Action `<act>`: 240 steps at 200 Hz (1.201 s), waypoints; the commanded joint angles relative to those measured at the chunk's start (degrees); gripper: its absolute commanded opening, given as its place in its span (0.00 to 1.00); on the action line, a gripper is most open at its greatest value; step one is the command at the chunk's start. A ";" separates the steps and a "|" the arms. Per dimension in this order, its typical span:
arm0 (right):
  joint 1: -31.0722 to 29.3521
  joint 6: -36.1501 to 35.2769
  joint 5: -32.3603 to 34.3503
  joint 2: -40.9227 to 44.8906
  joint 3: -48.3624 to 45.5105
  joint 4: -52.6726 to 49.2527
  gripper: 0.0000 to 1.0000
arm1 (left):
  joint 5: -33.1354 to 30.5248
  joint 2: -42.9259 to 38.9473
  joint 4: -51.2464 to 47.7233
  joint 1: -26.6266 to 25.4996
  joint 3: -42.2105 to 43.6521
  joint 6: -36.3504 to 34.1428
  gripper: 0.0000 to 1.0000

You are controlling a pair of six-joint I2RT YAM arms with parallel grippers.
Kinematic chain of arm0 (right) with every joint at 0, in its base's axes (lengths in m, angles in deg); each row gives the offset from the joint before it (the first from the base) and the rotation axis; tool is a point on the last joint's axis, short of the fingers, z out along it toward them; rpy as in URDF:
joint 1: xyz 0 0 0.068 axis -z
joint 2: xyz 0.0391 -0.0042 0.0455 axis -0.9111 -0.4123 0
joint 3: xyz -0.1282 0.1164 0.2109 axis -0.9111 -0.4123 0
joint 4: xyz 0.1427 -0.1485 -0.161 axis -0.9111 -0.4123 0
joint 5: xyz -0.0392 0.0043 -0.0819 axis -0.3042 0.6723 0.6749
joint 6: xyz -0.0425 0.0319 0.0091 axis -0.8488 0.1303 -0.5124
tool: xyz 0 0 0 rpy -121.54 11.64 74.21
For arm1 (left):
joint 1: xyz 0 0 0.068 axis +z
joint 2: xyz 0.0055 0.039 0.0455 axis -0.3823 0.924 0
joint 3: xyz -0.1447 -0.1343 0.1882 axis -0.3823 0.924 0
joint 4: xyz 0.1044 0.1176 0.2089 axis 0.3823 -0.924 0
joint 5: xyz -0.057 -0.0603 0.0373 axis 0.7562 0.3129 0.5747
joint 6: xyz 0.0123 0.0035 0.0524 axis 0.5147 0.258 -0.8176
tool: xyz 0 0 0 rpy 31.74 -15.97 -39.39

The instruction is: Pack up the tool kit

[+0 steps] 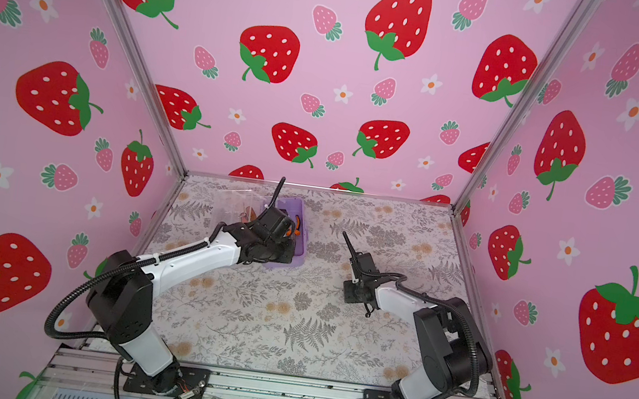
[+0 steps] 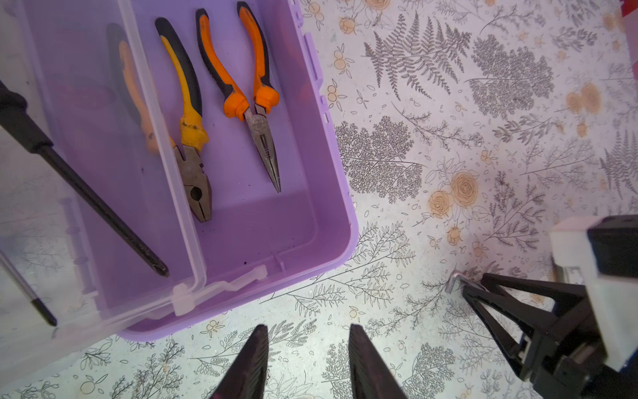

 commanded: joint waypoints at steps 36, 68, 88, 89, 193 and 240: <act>-2.35 2.84 -3.63 0.37 -4.20 2.46 0.07 | -0.07 0.36 -0.79 0.17 -0.15 1.04 0.42; -8.21 5.87 -4.35 -1.52 -2.95 4.76 0.06 | -0.09 -0.16 -0.87 0.17 1.01 1.32 0.42; -12.77 7.37 -4.93 -4.27 0.04 5.73 0.05 | 0.08 -1.31 -0.93 0.22 2.54 1.66 0.42; -12.98 7.39 -4.97 -4.44 0.13 5.80 0.05 | 0.09 -1.44 -0.88 0.22 2.68 1.70 0.42; -26.05 9.56 -9.22 -21.85 18.08 9.45 0.03 | -5.15 -19.50 -1.88 0.44 19.22 5.59 0.40; -26.07 9.77 -9.57 -23.22 19.61 9.61 0.03 | -4.30 -17.46 0.46 0.80 24.55 7.77 0.43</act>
